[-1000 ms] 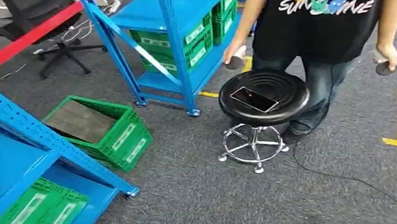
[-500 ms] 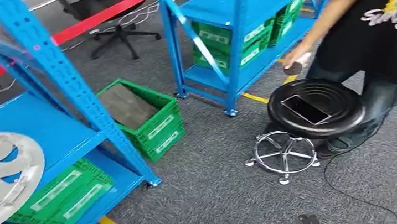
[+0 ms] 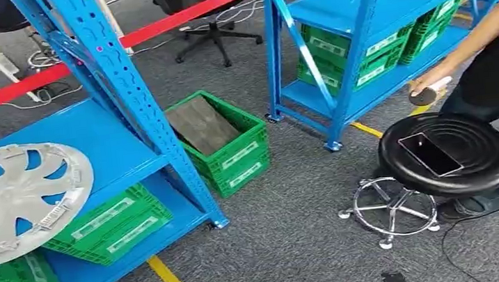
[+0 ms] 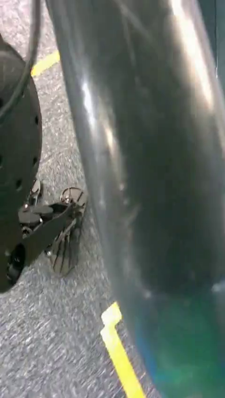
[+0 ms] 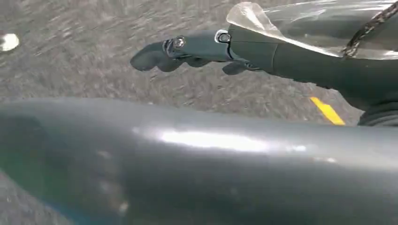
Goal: Take the parts from the cabinet and place them on the table.
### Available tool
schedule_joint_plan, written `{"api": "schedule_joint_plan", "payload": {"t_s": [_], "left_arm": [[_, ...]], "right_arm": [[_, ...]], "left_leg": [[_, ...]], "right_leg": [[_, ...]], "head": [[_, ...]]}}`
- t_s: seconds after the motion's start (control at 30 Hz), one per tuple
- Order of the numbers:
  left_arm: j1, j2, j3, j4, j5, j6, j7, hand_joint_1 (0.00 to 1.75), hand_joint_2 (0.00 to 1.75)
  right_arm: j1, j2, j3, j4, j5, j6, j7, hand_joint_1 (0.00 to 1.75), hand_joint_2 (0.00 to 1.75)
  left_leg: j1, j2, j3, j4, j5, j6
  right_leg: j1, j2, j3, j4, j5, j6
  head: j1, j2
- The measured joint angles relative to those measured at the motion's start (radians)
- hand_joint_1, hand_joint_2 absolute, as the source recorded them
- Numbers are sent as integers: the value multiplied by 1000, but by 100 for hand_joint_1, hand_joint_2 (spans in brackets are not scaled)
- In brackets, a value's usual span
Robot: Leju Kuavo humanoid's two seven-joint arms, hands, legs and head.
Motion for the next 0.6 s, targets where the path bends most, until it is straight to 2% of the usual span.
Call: {"api": "schedule_joint_plan", "payload": {"t_s": [0.07, 0.1, 0.13, 0.17, 0.2, 0.23, 0.27, 0.3, 0.33, 0.4, 0.43, 0.47, 0.5, 0.53, 0.57, 0.6], "left_arm": [[-5, 0, 1, 0, -5, 0, 0, 0, 0], [-4, 0, 3, 0, -5, 0, 1, 0, 0], [-2, 0, 5, 0, -8, 0, 3, 0, 0], [1, 0, 8, 0, -11, 0, 3, 0, 0], [2, 0, 10, 0, -14, 0, 3, 0, 0], [1, 0, 10, 0, -15, 0, 3, 0, 0], [0, 0, 11, 0, -17, 1, 3, 0, 0], [-5, 0, 12, 0, -18, 3, 3, 0, 0], [-7, 0, 13, 0, -20, 3, 3, 0, 0], [1, 0, 18, 0, -21, 4, 3, 0, 0], [2, 0, 20, -1, -21, 5, 3, 0, 0], [3, 0, 21, -1, -22, 7, 3, 0, 0], [-1, 0, 24, -2, -24, 8, 4, 0, 0], [-5, 0, 25, -2, -27, 10, 4, 0, 0], [-6, -1, 26, -2, -29, 10, 4, 0, 0], [-6, -2, 27, -2, -31, 11, 4, 0, 0]], "right_arm": [[6, 0, 0, 0, 4, 2, 2, 0, 0], [6, 0, 0, 0, 4, 2, 4, 0, 0], [5, 0, 0, 0, 5, 2, 4, 0, 0], [4, 0, 0, 0, 6, 2, 4, 0, 0], [3, 0, 0, 0, 7, 2, 4, 0, 0], [2, 2, 0, 0, 7, 2, 4, 0, 0], [2, 2, 0, 0, 7, 2, 4, 0, 0], [2, 2, 0, 0, 8, 1, 4, 0, 0], [1, 2, 0, 0, 8, 1, 5, 0, 0], [-7, 5, 0, -1, 8, 1, 5, 0, 0], [-9, 5, 0, -3, 8, 1, 5, 0, 0], [-11, 5, 0, -3, 9, 1, 4, 0, 0], [-10, 5, 0, -3, 9, 1, 4, 0, 0], [-9, 5, 0, -3, 10, 1, 4, 0, 0], [-3, 5, 0, -3, 10, 1, 6, 0, 0], [1, 5, -1, -3, 10, 0, 7, 0, 0]], "left_leg": [[4, 17, -74, 151, -66, -6], [5, 19, -96, 197, -73, -8], [6, 20, -91, 188, -55, -8], [6, 23, -67, 138, -17, -6], [5, 31, -24, 54, 31, -2], [2, 58, 24, -38, 74, 7], [-8, 110, 52, -90, 73, 15], [-16, 114, 57, -104, 65, 21], [-16, 105, 54, -101, 64, 25], [-18, 83, 49, -105, 65, 32], [-4, 71, 61, -121, 74, 41], [-4, 63, 63, -124, 76, 44], [-2, 51, 61, -124, 77, 47], [-2, 35, 61, -124, 76, 49], [-2, 22, 61, -124, 75, 51], [-2, 6, 61, -123, 75, 51]], "right_leg": [[3, -36, 2, 0, -5, -4], [3, -53, 3, 0, -7, -5], [3, -66, 6, 0, -10, -4], [3, -78, 10, 0, -13, -3], [4, -90, 16, 0, -17, 0], [5, -102, 24, 0, -22, 3], [6, -113, 25, 0, -26, 9], [12, -124, 24, 1, -33, 18], [12, -136, 27, -2, -34, 21], [13, -158, 46, -9, -35, 29], [10, -145, 38, -6, -44, 36], [8, -87, 32, 15, -59, 39], [8, -49, 4, 75, -93, 40], [7, -32, -39, 162, -130, 41], [7, -25, -81, 237, -156, 43], [7, -21, -116, 290, -164, 44]], "head": [[2, 0], [2, 0], [2, 0], [1, 0], [1, 0], [2, 0], [2, 0], [1, 0], [5, 0], [2, 0], [1, 0], [9, 0], [10, 0], [13, 0], [12, 0], [12, 0]]}}
